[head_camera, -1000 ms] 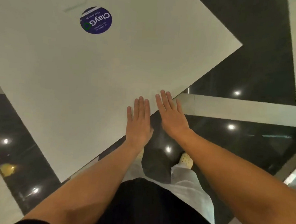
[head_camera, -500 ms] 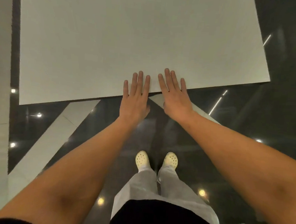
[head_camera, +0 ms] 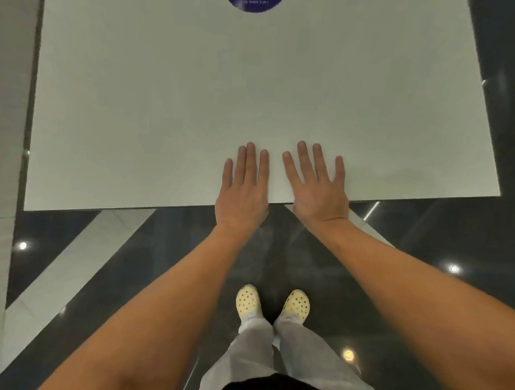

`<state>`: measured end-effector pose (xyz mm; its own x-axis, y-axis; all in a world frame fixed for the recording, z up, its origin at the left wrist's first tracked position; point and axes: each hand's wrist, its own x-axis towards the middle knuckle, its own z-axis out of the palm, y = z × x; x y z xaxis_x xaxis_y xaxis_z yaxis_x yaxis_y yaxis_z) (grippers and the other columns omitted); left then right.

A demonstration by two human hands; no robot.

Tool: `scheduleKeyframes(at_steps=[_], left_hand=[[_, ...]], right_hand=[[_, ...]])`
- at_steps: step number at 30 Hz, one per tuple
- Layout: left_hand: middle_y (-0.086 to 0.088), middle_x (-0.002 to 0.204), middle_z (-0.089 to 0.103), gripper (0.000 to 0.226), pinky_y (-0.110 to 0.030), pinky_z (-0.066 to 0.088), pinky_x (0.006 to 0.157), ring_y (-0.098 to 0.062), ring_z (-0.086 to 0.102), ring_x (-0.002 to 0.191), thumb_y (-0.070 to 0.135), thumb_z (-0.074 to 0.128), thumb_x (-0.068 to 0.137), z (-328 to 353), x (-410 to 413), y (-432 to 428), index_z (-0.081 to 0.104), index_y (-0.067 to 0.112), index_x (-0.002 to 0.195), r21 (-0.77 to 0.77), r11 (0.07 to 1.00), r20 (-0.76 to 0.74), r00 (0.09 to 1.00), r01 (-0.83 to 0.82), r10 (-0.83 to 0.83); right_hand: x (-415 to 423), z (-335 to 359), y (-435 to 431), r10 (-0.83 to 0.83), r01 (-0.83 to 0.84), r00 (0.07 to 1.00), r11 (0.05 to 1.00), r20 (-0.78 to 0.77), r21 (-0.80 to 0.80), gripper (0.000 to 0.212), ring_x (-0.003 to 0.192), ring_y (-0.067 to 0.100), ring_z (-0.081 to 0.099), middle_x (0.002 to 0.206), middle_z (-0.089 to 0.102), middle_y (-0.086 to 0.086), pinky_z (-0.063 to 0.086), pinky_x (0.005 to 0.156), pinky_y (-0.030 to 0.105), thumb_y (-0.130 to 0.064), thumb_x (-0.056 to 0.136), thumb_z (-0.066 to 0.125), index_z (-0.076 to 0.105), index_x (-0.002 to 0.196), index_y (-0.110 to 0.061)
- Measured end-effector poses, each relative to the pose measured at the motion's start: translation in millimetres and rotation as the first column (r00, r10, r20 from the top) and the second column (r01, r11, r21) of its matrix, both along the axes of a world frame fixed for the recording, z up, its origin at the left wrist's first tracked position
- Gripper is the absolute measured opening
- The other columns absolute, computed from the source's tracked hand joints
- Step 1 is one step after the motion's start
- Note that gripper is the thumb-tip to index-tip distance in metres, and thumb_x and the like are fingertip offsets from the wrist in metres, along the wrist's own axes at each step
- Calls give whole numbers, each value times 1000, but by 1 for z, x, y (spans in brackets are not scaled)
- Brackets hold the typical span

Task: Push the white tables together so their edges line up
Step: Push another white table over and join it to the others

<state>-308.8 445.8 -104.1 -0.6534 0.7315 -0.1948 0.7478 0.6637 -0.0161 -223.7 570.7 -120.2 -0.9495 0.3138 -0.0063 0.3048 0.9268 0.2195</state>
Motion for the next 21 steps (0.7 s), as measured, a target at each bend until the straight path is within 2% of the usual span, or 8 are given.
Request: scheduleKeyframes(at_steps=[3,6,9,12,14,16,18,21], left_hand=[[-20,154,-12,86,-46,-14,109,-34,-17,139,17,48,90,-2,-1,2,-19,7,142,-13,1000,9,1000,-1,1],[-20,154,-13,88,-46,-15,109,-34,-19,139,17,50,89,-1,-2,2,-21,7,141,-17,1000,17,1000,4,-4],[-19,154,-14,90,-46,-17,107,-33,-23,137,17,50,89,0,-1,2,-23,8,140,-9,1000,20,1000,-11,11],[-18,154,-15,97,-45,-17,107,-32,-24,136,21,56,87,2,0,2,-25,9,140,-20,1000,34,999,-23,24],[-18,154,-16,104,-47,-15,109,-32,-22,138,34,60,85,5,0,1,-24,9,140,-34,999,57,998,-22,24],[-18,153,-19,104,-49,-15,109,-32,-25,137,49,52,83,12,2,1,-23,8,141,-32,1000,80,997,-1,3],[-17,152,-22,99,-51,-17,109,-30,-31,135,53,42,81,22,8,5,-22,8,142,7,999,116,993,33,-34],[-14,150,-25,87,-48,-19,109,-27,-32,134,48,32,85,38,23,18,-20,7,142,64,997,154,986,51,-60]], right_hand=[[-1,-3,5,42,-43,990,999,-135,-4,62,136,39,31,149,33,17,25,104,61,-13,87,47,27,146,-14],[-1,-1,4,42,-46,987,999,-156,-24,55,135,40,31,148,34,18,27,104,62,-9,90,29,30,145,-13],[-2,1,4,32,-35,994,999,-100,-30,61,136,39,29,150,32,17,26,105,61,-11,86,43,27,146,-14],[0,2,3,-4,7,999,997,37,-79,89,142,37,15,156,16,15,14,110,58,-20,80,63,8,149,-16],[1,4,2,-28,45,992,989,123,-138,106,143,35,-3,158,-2,13,0,110,56,-28,78,68,-12,147,-17],[1,11,3,-11,46,988,973,155,-228,111,142,33,-13,157,-11,11,-9,109,56,-42,78,66,-19,145,-20],[4,23,8,62,-6,987,935,147,-355,101,143,28,-14,158,-10,8,-13,108,53,-47,81,58,-15,146,-22],[21,39,29,134,-66,985,872,108,-485,80,144,20,-10,159,-2,4,-16,110,47,-39,87,46,-3,149,-23]])
